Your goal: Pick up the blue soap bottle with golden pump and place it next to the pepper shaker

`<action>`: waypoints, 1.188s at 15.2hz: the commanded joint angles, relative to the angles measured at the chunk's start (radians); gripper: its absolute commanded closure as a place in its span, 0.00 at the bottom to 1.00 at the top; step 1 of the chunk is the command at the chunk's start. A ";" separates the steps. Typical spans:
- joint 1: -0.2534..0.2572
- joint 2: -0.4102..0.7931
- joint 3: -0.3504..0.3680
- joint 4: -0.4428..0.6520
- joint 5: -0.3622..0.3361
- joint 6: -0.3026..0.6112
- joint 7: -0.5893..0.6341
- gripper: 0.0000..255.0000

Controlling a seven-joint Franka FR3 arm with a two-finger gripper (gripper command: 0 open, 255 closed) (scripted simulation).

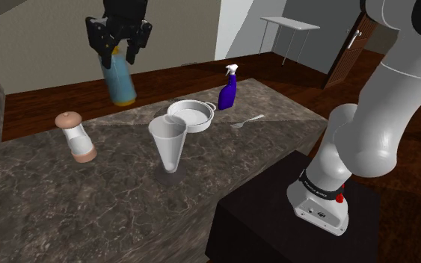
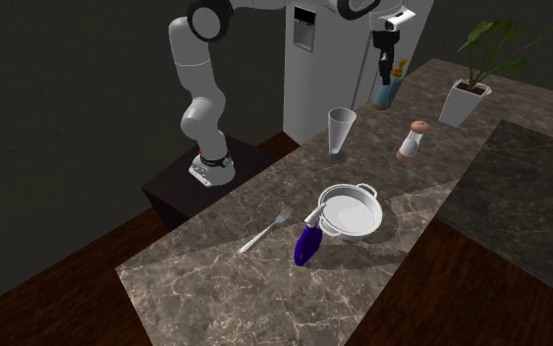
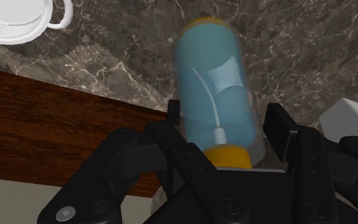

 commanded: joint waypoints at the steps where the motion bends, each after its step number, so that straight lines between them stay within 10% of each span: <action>1: 0.022 0.061 0.021 0.073 -0.030 -0.017 0.049 1.00; 5: 0.083 0.217 0.051 0.276 -0.102 -0.078 0.139 1.00; 18: 0.076 0.205 0.044 0.085 -0.110 0.100 0.160 1.00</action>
